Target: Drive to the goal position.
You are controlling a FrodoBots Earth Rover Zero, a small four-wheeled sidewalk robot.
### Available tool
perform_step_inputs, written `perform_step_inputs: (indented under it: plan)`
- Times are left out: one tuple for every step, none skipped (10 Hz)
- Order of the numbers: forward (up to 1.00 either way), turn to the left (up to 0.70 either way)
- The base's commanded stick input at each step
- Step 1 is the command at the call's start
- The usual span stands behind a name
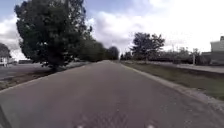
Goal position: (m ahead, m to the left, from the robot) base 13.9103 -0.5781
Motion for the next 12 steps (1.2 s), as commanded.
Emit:
perform_step_inputs:
  plan:
    - [0.7, 0.0]
    - [0.7, 0.0]
    - [0.7, 0.0]
    - [0.7, 0.0]
    - [0.7, 0.0]
    - [0.7, 0.0]
    - [0.7, 0.0]
    - [0.7, 0.0]
    - [0.7, 0.0]
    - [0.7, 0.0]
    - [0.7, 0.0]
    - [0.7, 0.0]
